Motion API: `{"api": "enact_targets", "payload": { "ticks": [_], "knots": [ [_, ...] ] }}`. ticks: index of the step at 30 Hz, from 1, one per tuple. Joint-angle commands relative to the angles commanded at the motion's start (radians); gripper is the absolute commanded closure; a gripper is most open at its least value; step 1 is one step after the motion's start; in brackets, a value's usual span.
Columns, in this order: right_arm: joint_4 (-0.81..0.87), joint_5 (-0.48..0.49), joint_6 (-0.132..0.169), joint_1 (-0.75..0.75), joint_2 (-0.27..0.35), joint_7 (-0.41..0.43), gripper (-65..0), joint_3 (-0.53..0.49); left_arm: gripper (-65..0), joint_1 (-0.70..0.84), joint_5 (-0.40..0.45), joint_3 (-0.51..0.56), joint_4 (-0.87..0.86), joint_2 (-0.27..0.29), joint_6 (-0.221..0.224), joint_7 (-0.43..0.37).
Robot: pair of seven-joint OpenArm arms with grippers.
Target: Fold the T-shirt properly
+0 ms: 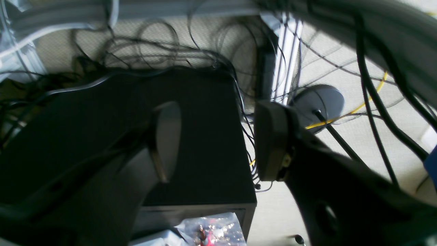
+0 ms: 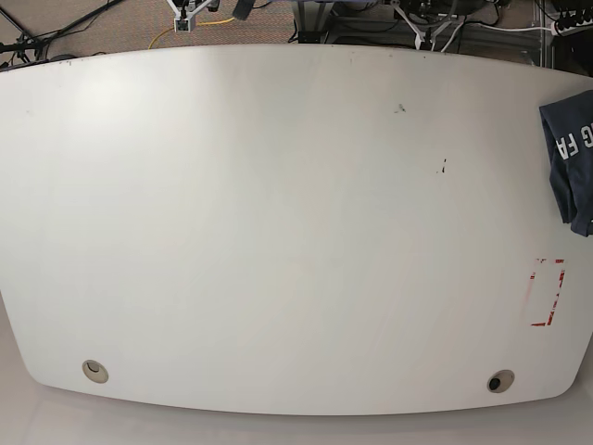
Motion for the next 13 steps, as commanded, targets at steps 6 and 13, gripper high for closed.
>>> {"api": "enact_targets", "payload": {
  "ticks": [6,13],
  "knots": [
    [0.002,0.000,0.000,0.011,0.000,0.000,-21.6,0.000,-31.1,-0.003,0.000,0.002,0.000,0.000,0.003,-0.003],
    [0.005,0.000,0.000,0.011,-0.003,0.000,-21.6,0.000,-31.1,-0.002,-0.002,0.000,-0.002,0.002,0.005,-0.003]
  ]
}}
